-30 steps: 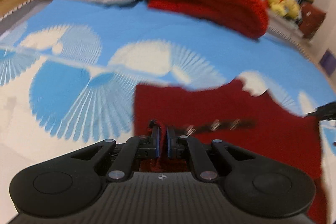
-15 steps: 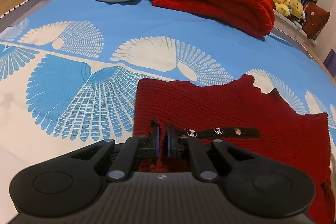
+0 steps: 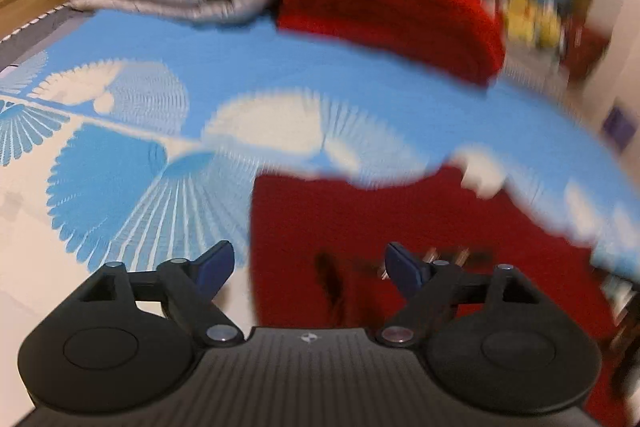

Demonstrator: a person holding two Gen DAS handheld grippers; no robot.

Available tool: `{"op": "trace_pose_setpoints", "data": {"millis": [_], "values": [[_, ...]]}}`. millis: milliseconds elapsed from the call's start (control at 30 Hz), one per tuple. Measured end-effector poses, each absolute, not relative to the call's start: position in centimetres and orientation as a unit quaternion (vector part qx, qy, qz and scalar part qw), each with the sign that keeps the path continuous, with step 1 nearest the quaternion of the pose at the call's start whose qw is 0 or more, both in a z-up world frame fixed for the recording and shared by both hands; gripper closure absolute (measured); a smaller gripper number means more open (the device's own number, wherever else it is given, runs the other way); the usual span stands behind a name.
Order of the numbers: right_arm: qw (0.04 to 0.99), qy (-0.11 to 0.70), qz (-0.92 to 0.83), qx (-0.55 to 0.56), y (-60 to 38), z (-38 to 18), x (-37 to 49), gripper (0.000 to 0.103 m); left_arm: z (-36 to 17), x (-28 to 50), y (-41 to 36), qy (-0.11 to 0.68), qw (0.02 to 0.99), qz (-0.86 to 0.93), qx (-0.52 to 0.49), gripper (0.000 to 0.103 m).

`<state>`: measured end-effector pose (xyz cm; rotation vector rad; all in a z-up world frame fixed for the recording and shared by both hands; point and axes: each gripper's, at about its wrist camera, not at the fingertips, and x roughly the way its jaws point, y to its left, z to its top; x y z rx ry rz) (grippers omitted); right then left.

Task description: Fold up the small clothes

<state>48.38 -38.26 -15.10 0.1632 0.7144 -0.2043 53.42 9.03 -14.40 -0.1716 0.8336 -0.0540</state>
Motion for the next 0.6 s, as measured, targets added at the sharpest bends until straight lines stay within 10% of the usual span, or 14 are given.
{"op": "trace_pose_setpoints", "data": {"millis": [600], "values": [[0.924,0.346,-0.054,0.150,-40.4,-11.7,43.2,0.026,-15.1,51.6,7.6,0.424,0.904,-0.021,-0.043,0.012]]}}
